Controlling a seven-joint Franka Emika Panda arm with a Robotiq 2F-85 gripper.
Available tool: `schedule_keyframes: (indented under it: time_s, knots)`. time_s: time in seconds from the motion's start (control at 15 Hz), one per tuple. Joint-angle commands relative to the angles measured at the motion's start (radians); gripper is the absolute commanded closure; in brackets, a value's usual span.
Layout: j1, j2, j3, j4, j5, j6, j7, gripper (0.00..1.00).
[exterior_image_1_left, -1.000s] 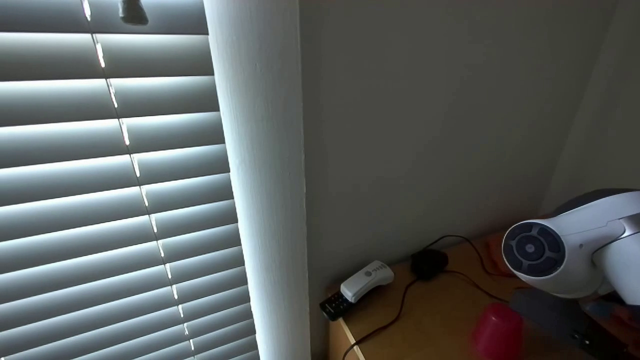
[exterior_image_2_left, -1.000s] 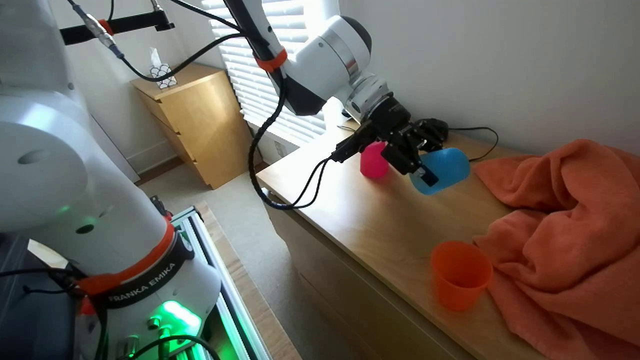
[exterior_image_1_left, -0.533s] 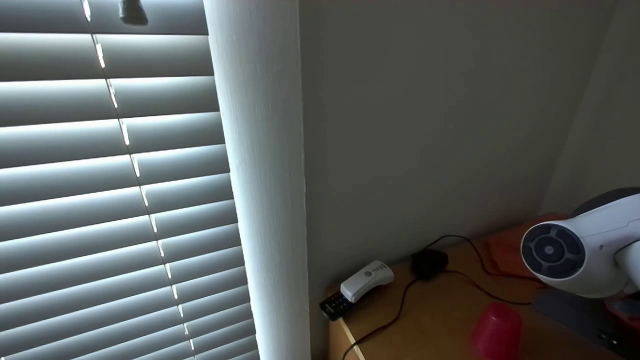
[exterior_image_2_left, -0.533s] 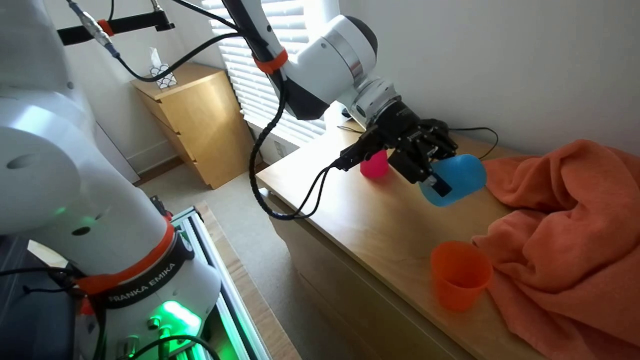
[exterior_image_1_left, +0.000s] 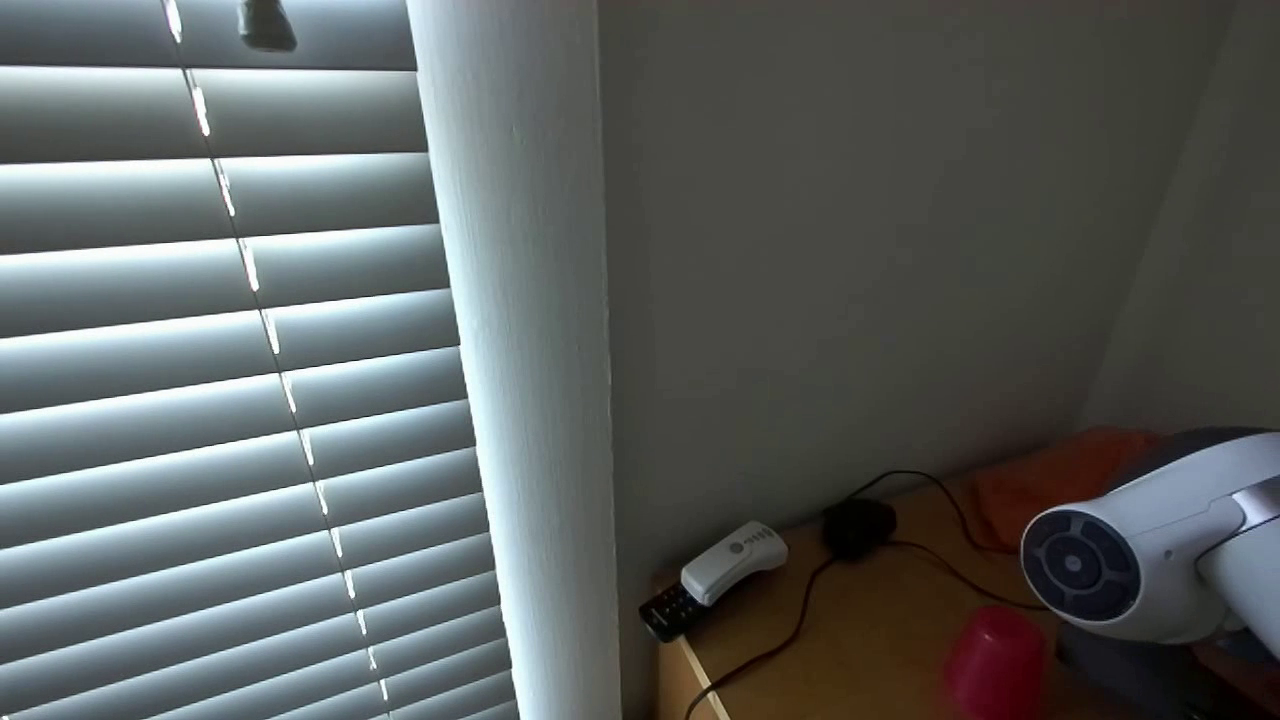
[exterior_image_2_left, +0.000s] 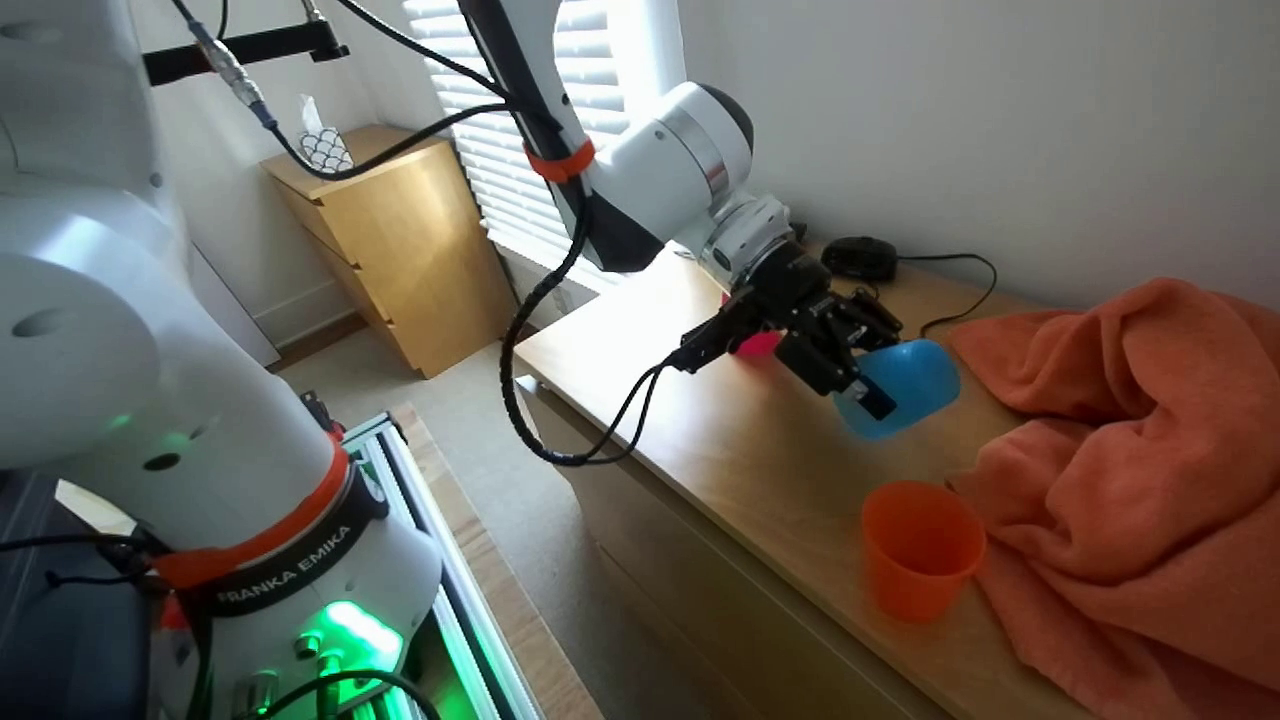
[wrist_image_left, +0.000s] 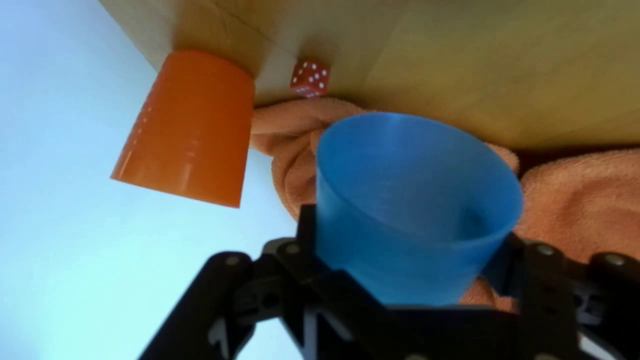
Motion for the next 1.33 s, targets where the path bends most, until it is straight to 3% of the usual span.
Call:
schedule_keyframes:
  time_s: [0.0,0.6,1.2,1.27]
  knots:
    - [0.015,0.092,0.021,0.045,-0.028,-0.074,0.086,0.51]
    - [0.054,0.225,0.058,0.119,-0.041,-0.222,0.218,0.51]
    - [0.069,0.252,0.084,0.141,-0.029,-0.293,0.228,0.50]
    - [0.070,0.255,0.085,0.144,-0.029,-0.299,0.228,0.11]
